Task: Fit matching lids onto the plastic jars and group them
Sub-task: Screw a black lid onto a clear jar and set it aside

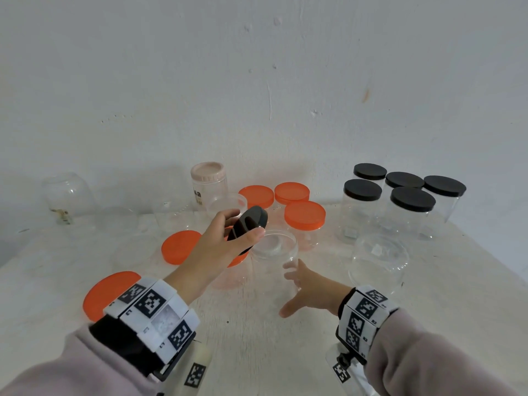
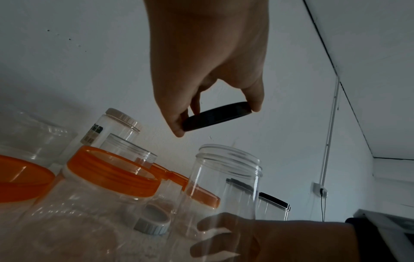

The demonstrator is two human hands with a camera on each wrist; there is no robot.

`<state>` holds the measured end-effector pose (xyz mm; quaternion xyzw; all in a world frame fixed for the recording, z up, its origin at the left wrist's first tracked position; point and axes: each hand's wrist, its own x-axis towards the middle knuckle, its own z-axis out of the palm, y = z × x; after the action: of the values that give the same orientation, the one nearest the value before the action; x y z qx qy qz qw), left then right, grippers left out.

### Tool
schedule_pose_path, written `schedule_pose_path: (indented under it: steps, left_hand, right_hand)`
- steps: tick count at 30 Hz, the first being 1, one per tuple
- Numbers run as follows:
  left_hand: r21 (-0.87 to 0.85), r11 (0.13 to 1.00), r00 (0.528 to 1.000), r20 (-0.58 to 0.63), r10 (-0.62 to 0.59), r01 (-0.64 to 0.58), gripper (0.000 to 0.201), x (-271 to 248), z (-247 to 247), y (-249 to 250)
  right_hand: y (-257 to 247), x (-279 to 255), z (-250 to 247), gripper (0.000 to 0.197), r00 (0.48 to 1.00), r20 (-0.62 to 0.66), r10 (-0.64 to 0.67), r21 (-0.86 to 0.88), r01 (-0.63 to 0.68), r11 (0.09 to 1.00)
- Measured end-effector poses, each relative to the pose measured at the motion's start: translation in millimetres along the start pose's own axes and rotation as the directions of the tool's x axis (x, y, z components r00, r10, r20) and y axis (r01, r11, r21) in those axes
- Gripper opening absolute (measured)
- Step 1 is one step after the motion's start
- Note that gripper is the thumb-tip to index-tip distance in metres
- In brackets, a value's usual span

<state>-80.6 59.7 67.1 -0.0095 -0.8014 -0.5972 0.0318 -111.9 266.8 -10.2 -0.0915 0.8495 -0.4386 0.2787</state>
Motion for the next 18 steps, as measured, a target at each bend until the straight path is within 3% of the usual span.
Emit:
schedule_pose_path:
  steps: [4,10,18]
  left_hand:
    - [0.008,1.0,1.0,0.007,0.016,-0.016,0.069,1,3,0]
    - [0.121,0.991,0.994,0.101,0.04,-0.052,0.061,2,9,8]
    - [0.341,0.926,0.967,0.241,0.079,-0.161,0.088,9,24,11]
  right_hand:
    - [-10,-6,-7,0.113,0.992,0.005,-0.129,0.121,0.127,0.984]
    - [-20,-9,-13,0.097,0.969,-0.097,-0.228,0.192,0.243,0.951]
    - [-17,-10,-11,0.101,0.956,-0.064,-0.285,0.193,0.292,0.937]
